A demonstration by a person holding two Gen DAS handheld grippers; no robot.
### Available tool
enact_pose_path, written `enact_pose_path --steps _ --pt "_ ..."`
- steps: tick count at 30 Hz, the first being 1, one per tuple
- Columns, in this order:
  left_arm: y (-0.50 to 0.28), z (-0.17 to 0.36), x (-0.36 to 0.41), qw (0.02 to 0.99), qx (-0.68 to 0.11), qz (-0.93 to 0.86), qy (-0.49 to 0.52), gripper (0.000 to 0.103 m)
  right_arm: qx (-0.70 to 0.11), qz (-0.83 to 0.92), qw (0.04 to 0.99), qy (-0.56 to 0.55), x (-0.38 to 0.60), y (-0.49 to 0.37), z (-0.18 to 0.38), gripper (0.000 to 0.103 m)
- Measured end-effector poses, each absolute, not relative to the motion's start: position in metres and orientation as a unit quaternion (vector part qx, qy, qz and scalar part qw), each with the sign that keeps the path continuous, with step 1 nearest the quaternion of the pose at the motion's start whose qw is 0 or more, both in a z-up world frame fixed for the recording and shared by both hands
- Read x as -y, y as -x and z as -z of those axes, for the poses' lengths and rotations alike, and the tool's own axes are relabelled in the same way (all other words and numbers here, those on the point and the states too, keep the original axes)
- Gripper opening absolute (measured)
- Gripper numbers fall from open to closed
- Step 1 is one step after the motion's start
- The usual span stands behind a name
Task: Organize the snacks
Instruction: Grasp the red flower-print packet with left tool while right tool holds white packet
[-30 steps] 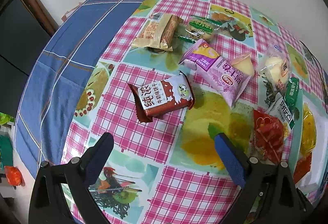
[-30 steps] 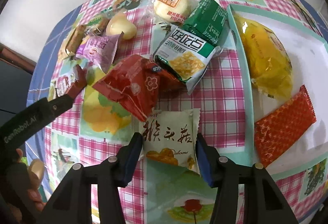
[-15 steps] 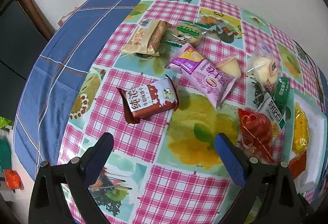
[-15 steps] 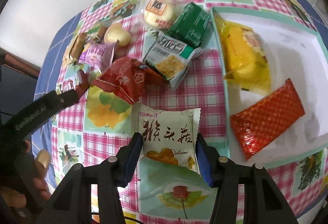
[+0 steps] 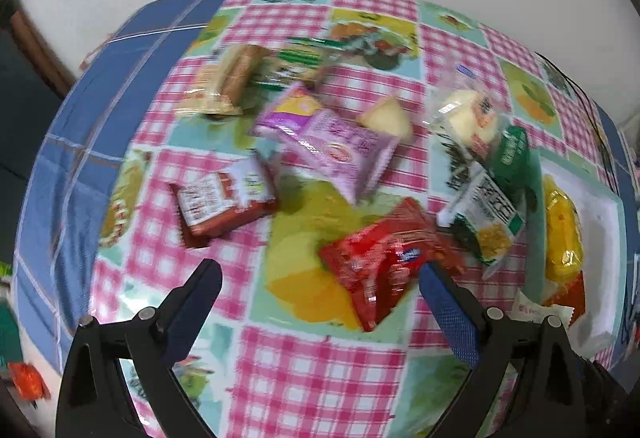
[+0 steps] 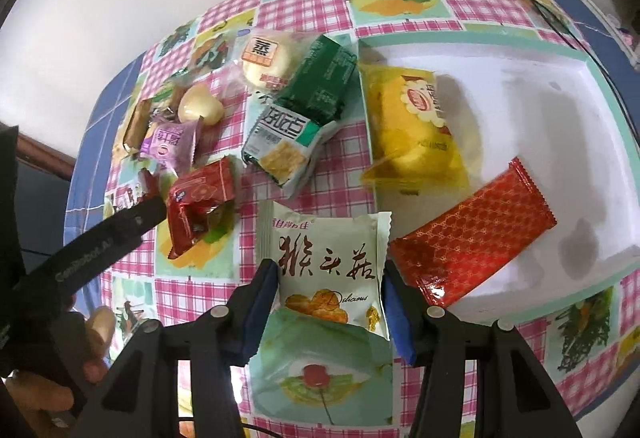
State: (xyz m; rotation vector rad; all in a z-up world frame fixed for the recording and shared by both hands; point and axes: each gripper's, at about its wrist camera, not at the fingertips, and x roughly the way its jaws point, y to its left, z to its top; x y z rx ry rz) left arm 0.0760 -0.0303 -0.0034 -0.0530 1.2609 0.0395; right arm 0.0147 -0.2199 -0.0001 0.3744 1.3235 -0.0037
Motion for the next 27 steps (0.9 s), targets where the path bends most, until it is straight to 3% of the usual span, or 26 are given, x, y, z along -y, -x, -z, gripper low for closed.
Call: enact_pose_path --steps 10,12,14,17,27 --pt "-0.085 0.026 0.069 0.81 -0.584 0.016 -0.054 0.095 -0.61 0.002 0.771 -0.18 0.22 -0.015 0.0 0.055" --pt "-0.087 0.029 0.071 0.81 -0.583 0.018 -0.064 0.087 -0.61 0.002 0.771 -0.182 0.221 -0.015 0.0 0.055" --pt "-0.087 0.033 0.072 0.806 -0.588 0.021 -0.065 0.069 -0.61 0.003 0.77 -0.185 0.222 -0.016 0.001 0.055" --pt "-0.087 0.034 0.07 0.803 -0.593 0.022 -0.059 0.053 -0.61 0.003 0.77 -0.187 0.223 -0.016 0.0 0.055" --pt "-0.086 0.015 0.057 0.807 -0.59 0.019 -0.014 0.052 -0.601 -0.001 0.774 -0.199 0.227 -0.014 -0.006 0.055"
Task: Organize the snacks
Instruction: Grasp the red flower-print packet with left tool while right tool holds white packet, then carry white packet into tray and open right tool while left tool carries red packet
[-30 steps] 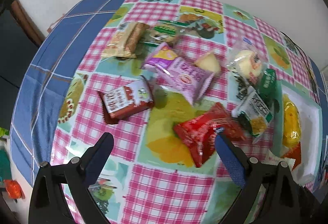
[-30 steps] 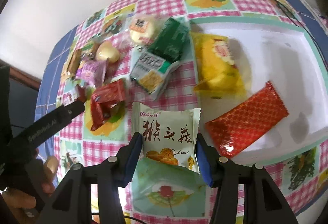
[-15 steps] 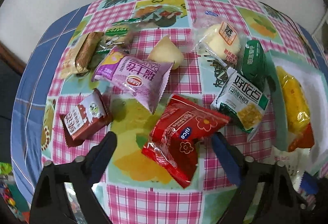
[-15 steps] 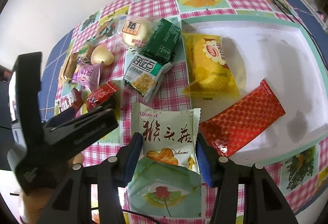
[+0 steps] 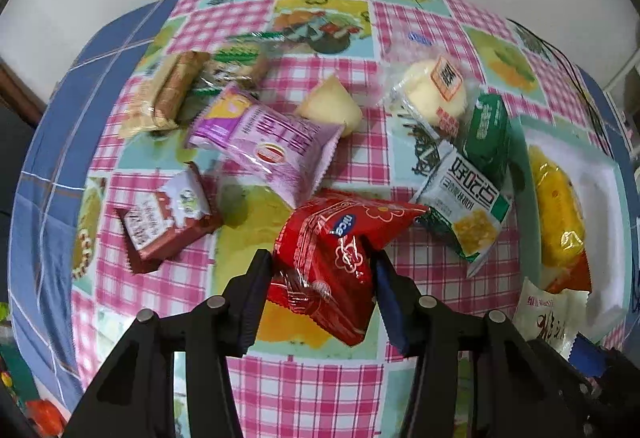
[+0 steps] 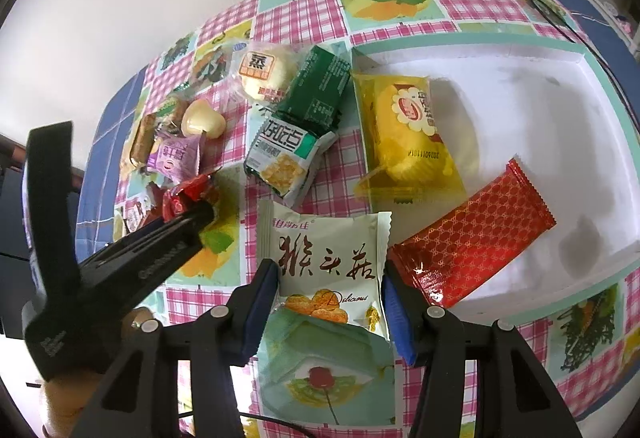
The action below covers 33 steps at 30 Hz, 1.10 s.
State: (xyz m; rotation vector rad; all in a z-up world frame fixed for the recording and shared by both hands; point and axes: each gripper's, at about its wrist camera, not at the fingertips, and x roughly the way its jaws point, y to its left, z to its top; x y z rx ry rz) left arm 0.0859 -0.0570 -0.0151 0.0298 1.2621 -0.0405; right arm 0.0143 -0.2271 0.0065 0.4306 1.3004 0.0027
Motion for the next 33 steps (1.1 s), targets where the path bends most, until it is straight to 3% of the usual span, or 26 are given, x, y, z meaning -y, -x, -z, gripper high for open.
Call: enact_pose_path --steps 6,8,24,33 --pt "-0.08 -0.008 0.055 0.823 -0.568 0.015 -0.005 0.052 -0.591 0.001 0.778 -0.213 0.233 -0.014 -0.012 0.055" --pt "-0.078 -0.015 0.057 0.827 -0.562 0.017 -0.004 0.042 -0.586 0.005 0.78 -0.219 0.239 -0.013 -0.014 0.055" --pt "-0.069 -0.037 0.086 0.84 -0.542 0.038 -0.009 0.042 -0.553 0.053 0.783 -0.282 0.308 -0.001 -0.023 0.055" --pt "-0.062 -0.069 0.154 0.866 -0.488 0.1 -0.051 0.042 -0.529 0.127 0.784 -0.299 0.362 0.001 -0.022 0.055"
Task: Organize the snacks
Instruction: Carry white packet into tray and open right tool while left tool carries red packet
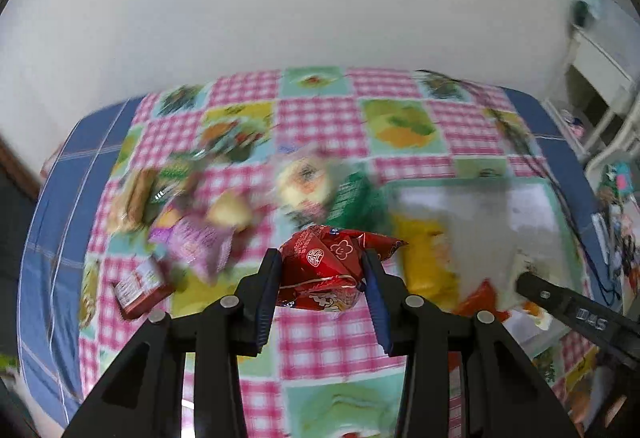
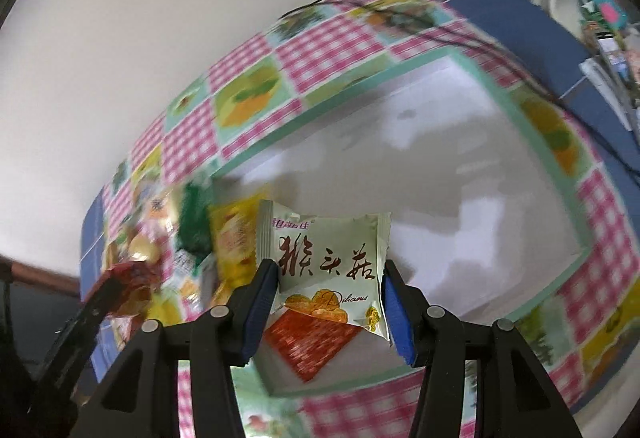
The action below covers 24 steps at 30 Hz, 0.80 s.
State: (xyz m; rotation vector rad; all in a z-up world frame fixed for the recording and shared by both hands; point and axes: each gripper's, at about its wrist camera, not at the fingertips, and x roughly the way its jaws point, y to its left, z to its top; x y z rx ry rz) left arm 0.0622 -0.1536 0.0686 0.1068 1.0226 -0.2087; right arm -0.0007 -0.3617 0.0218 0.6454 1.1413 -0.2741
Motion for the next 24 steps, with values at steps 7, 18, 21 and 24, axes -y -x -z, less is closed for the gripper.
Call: enact_pose_path --steps 7,18,21,24 --pt "-0.059 -0.07 0.221 0.867 -0.467 0.152 -0.09 0.042 -0.523 0.156 0.779 -0.31 0.396 -0.002 -0.01 0.055" --pt "-0.073 -0.052 0.263 0.87 -0.451 0.169 -0.109 0.042 -0.507 0.191 0.778 -0.318 0.431 -0.012 0.01 0.056" --pt "-0.077 -0.049 0.272 0.871 -0.445 0.176 -0.107 0.042 -0.504 0.197 0.781 -0.311 0.436 -0.015 0.01 0.057" --pt "-0.08 -0.048 0.276 0.873 -0.442 0.179 -0.103 0.043 -0.503 0.202 0.783 -0.304 0.439 -0.017 0.009 0.057"
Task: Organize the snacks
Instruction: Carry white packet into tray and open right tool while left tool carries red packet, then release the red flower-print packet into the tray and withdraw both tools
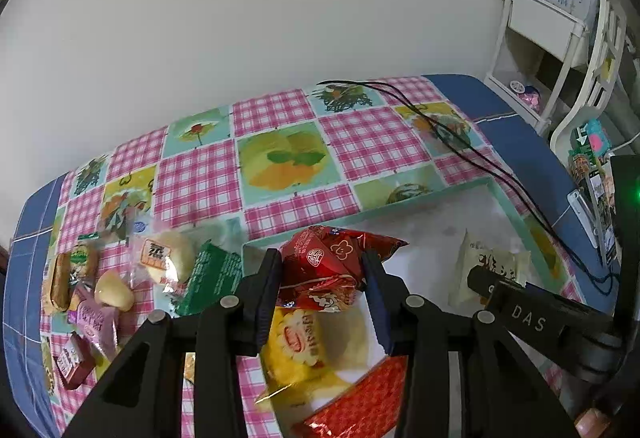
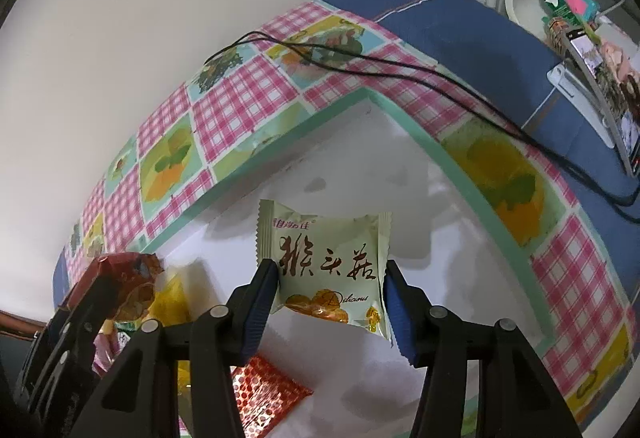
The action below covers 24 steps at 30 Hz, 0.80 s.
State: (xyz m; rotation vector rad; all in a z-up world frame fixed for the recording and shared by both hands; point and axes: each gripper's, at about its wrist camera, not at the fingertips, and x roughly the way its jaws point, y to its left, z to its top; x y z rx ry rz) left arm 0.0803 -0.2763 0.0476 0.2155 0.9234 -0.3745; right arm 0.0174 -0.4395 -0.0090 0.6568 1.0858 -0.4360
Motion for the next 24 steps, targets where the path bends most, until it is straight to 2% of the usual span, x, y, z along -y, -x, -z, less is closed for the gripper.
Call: enact_pose_path --steps 1,4,7,10,12,14,17,24 --pt "-0.081 -0.047 0.277 0.873 -0.442 0.18 -0.101 0.044 -0.504 0.203 0.782 -0.304 0.44 -0.018 0.009 0.058" --pt "-0.083 -0.049 0.275 0.871 -0.446 0.181 -0.094 0.058 -0.51 0.21 0.78 -0.297 0.441 -0.018 0.008 0.062" --pt "-0.082 -0.052 0.271 0.872 -0.449 0.172 -0.095 0.06 -0.516 0.215 0.776 -0.294 0.44 -0.017 0.008 0.07" --pt "-0.084 -0.055 0.261 0.867 -0.465 0.152 -0.092 0.073 -0.525 0.212 0.773 -0.287 0.436 -0.016 0.008 0.077" --pt "-0.086 -0.054 0.252 0.862 -0.48 0.136 -0.086 0.077 -0.529 0.211 0.772 -0.281 0.432 -0.016 0.007 0.079" --pt "-0.086 -0.053 0.241 0.86 -0.49 0.118 -0.086 0.084 -0.533 0.21 0.773 -0.272 0.427 -0.015 0.005 0.089" --pt "-0.084 -0.049 0.226 0.854 -0.504 0.096 -0.082 0.087 -0.535 0.204 0.778 -0.261 0.418 -0.013 0.002 0.096" --pt "-0.075 -0.031 0.175 0.841 -0.538 0.043 -0.031 0.098 -0.54 0.191 0.784 -0.24 0.392 -0.008 -0.003 0.102"
